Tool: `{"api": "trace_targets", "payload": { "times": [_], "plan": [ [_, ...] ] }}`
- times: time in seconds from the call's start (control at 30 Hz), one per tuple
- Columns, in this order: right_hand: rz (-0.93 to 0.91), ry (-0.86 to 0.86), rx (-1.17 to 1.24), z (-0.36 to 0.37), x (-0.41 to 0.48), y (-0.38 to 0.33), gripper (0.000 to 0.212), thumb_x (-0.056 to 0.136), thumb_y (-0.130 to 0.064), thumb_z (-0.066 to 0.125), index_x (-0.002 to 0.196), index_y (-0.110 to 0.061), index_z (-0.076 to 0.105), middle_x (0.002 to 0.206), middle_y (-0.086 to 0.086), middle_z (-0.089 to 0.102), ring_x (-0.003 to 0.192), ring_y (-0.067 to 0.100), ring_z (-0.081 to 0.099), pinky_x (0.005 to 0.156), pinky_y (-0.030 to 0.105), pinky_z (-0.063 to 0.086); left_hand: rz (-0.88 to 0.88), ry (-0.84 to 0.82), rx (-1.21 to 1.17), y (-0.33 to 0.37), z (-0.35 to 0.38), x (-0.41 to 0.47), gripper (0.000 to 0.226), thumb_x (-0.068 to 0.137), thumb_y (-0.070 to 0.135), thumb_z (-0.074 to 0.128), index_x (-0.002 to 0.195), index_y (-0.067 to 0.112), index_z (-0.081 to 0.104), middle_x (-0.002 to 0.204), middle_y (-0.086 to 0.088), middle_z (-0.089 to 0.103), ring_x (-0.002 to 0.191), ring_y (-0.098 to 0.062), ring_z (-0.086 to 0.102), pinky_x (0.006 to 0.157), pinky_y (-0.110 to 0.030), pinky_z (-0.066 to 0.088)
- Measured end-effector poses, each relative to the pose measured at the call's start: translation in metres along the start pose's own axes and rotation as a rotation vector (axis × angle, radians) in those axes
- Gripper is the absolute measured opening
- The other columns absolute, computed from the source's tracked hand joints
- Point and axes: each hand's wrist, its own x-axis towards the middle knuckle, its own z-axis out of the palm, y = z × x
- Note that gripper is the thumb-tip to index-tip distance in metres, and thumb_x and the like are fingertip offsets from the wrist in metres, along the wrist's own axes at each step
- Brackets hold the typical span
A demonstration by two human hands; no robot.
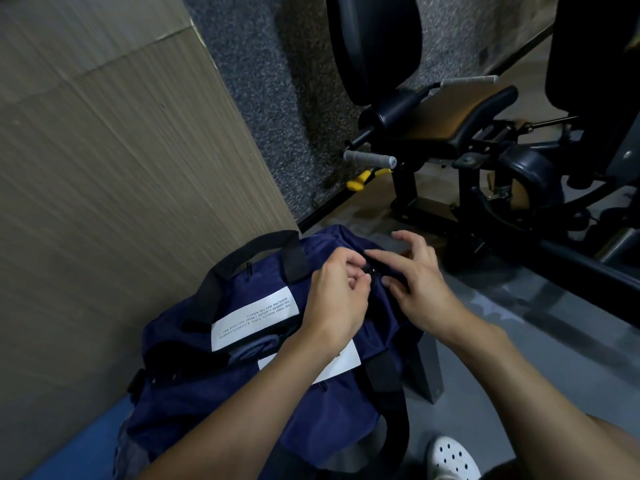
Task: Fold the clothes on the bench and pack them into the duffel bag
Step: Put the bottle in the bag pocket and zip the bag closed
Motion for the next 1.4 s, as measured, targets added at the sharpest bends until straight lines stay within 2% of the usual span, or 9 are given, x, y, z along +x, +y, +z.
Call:
{"api": "trace_targets", "payload": {
  "times": [0.17,0.43,0.57,0.7,0.83,1.0,1.1,1.23,1.4],
  "plan": [
    [-0.017,0.004,-0.042,0.008,0.005,-0.006,0.036,0.089,-0.009,0.062,0.116,-0.031,0.066,0.143,0.005,0.035,0.121,0.028,0.039,0.098,0.049,0.041,0.044,-0.035,0.011,0.002,-0.008,-0.001,0.025,0.094,0.010,0.063,0.089,0.032,0.051,0.084,0.008,0.065,0.072,-0.004,0.063,0.065,-0.026,0.055],
    [0.072,0.115,-0.064,0.006,0.012,0.001,0.023,0.087,-0.008,0.068,0.096,-0.028,0.069,0.132,0.006,0.043,0.118,0.031,0.040,0.095,0.049,0.041,0.011,-0.014,0.242,0.001,-0.030,-0.002,0.012,0.092,0.011,0.061,0.087,0.021,0.057,0.073,0.008,0.062,0.064,-0.007,0.060,0.060,-0.020,0.049],
    [0.028,0.088,-0.127,0.004,0.010,-0.009,0.021,0.088,-0.020,0.068,0.104,-0.034,0.069,0.142,0.002,0.037,0.131,0.029,0.028,0.100,0.043,0.027,0.013,-0.001,0.260,-0.004,-0.041,-0.011,0.011,0.091,0.010,0.063,0.087,0.018,0.057,0.066,0.006,0.060,0.057,-0.003,0.056,0.060,-0.022,0.048],
    [-0.097,0.000,-0.194,0.008,0.005,-0.019,0.024,0.087,-0.041,0.062,0.110,-0.044,0.067,0.150,-0.006,0.034,0.141,0.024,0.018,0.108,0.048,0.015,0.025,0.008,0.242,-0.004,-0.044,-0.013,0.007,0.092,0.013,0.065,0.089,0.018,0.060,0.067,0.009,0.061,0.064,0.001,0.058,0.061,-0.020,0.049],
    [-0.061,0.052,-0.203,0.015,0.007,-0.017,0.009,0.085,-0.030,0.072,0.090,-0.037,0.070,0.138,-0.004,0.049,0.139,0.028,0.026,0.109,0.056,0.020,0.040,-0.014,0.247,-0.003,-0.047,-0.016,0.008,0.092,0.011,0.063,0.091,0.019,0.060,0.069,0.012,0.060,0.063,0.007,0.057,0.062,-0.019,0.049],
    [-0.016,0.132,-0.213,0.016,0.008,-0.014,0.009,0.083,-0.023,0.073,0.085,-0.032,0.071,0.129,-0.004,0.054,0.136,0.029,0.029,0.108,0.056,0.020,0.009,0.020,0.282,-0.014,-0.061,-0.019,0.012,0.090,0.011,0.062,0.085,0.020,0.059,0.059,0.010,0.057,0.053,0.000,0.053,0.062,-0.029,0.052],
    [-0.050,0.136,-0.186,0.016,0.008,-0.021,0.006,0.084,-0.032,0.068,0.089,-0.033,0.071,0.131,-0.006,0.053,0.138,0.026,0.028,0.111,0.057,0.016,-0.004,0.049,0.261,-0.018,-0.069,-0.021,0.012,0.091,0.011,0.064,0.084,0.020,0.058,0.058,0.011,0.054,0.051,0.000,0.051,0.061,-0.026,0.050],
    [-0.184,0.049,-0.176,0.027,0.005,-0.039,0.030,0.082,-0.050,0.054,0.106,-0.039,0.069,0.129,-0.016,0.055,0.140,0.017,0.030,0.115,0.058,0.005,0.041,0.086,0.203,-0.016,-0.071,-0.022,0.014,0.090,0.010,0.066,0.083,0.020,0.058,0.062,0.011,0.055,0.054,0.001,0.053,0.059,-0.024,0.049],
    [-0.167,0.109,-0.192,0.033,0.008,-0.034,0.006,0.084,-0.030,0.071,0.089,-0.033,0.068,0.100,-0.018,0.066,0.131,0.017,0.044,0.114,0.055,0.006,0.048,0.053,0.199,-0.016,-0.074,-0.025,0.018,0.092,0.007,0.063,0.082,0.020,0.055,0.063,0.009,0.055,0.050,-0.002,0.052,0.050,-0.024,0.047]
  ]
}}
